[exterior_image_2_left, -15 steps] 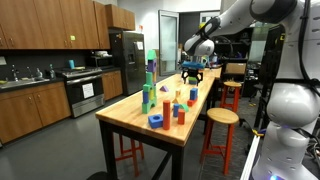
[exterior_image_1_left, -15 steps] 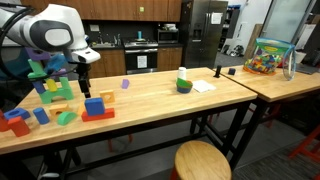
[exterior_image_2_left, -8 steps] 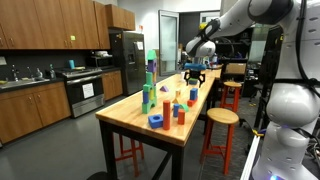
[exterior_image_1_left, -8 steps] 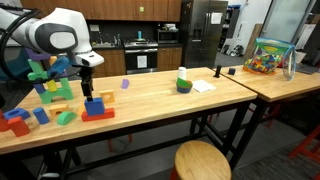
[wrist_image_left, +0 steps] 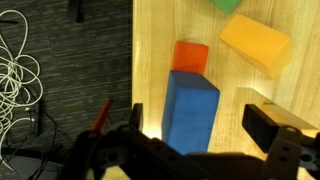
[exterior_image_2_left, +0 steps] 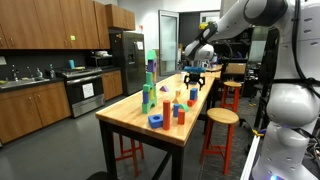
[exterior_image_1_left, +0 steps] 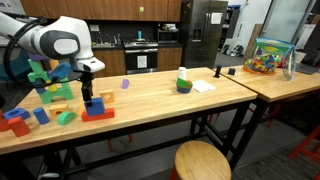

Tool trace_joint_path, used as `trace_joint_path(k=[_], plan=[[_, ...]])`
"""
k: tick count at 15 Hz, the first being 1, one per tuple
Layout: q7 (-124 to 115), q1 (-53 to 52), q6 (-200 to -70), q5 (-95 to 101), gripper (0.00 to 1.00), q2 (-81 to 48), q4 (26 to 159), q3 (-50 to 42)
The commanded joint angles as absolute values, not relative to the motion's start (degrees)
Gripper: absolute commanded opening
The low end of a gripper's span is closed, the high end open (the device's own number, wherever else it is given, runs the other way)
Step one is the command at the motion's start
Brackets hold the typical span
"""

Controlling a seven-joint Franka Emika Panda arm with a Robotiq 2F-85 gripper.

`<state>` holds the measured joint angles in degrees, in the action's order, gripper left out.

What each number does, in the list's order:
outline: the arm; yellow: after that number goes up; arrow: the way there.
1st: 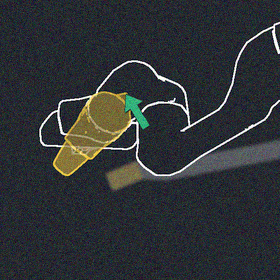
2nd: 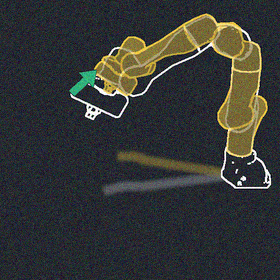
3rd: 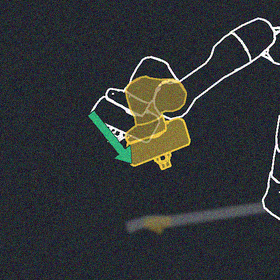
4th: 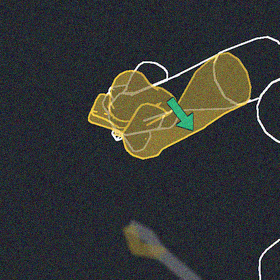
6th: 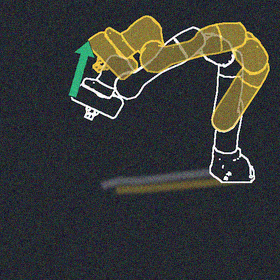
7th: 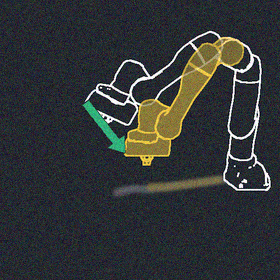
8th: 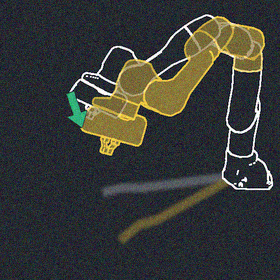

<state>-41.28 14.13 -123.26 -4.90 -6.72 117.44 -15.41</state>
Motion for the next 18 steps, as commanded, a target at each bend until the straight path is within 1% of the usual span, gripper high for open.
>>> trace_joint_path(k=[1, 12, 13, 14, 15, 17, 18], plan=[[-40.8, 14.1, -122.2, -6.0, 1.0, -7.6, 116.6, -15.5], [-40.6, 15.0, -121.9, -7.1, 1.0, -8.2, 116.1, -16.3], [-40.7, 14.9, -122.2, -6.8, 0.75, -8.2, 116.1, -16.4], [-40.8, 14.8, -122.4, -6.6, 0.74, -8.2, 116.2, -16.4], [-40.8, 14.8, -122.4, -6.6, 0.7, -8.2, 116.2, -16.4], [-40.8, 14.8, -122.2, -6.6, 0.54, -8.2, 116.1, -16.4], [-40.7, 14.8, -122.1, -6.7, 0.45, -8.1, 116.1, -16.4]])
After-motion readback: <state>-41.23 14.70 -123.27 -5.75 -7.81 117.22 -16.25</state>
